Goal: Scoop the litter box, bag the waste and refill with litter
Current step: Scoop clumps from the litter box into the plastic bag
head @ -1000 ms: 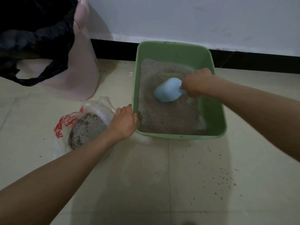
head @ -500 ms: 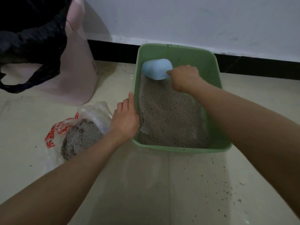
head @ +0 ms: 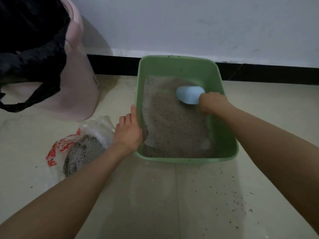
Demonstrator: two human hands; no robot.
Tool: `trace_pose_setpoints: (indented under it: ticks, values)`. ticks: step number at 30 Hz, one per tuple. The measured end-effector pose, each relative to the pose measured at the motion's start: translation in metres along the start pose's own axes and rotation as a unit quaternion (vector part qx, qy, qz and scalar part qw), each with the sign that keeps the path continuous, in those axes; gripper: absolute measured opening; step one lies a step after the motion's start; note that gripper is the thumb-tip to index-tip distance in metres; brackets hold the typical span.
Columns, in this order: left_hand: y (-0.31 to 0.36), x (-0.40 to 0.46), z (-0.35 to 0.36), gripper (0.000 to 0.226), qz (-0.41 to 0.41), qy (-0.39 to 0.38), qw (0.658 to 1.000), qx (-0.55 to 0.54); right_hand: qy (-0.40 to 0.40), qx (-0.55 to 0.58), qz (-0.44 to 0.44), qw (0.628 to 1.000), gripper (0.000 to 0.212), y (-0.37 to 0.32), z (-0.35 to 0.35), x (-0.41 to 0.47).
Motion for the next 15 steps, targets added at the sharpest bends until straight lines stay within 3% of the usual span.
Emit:
trace_pose_setpoints:
  ticks: [4, 12, 15]
  values:
    - [0.000, 0.000, -0.001, 0.072, -0.012, -0.014, 1.000, 0.009, -0.033, 0.020, -0.002, 0.999, 0.035, 0.019, 0.000, -0.021]
    - [0.000, -0.007, -0.005, 0.063, -0.005, -0.026, 1.000, 0.011, 0.054, 0.127, -0.032, 0.990, 0.051, 0.031, -0.011, -0.063]
    - [-0.002, -0.011, -0.005, 0.061, 0.004, -0.027, 0.999, 0.031, 0.053, 0.173, -0.054, 0.982, 0.050, 0.024, -0.009, -0.066]
Point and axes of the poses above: each hand's wrist, its own x-axis towards the middle knuckle, its own z-axis out of the palm, y = z × x, the point moved 7 cm from there along x, towards the middle knuckle, and after that the axes turned 1 degree about x, right-handed, at the moved point
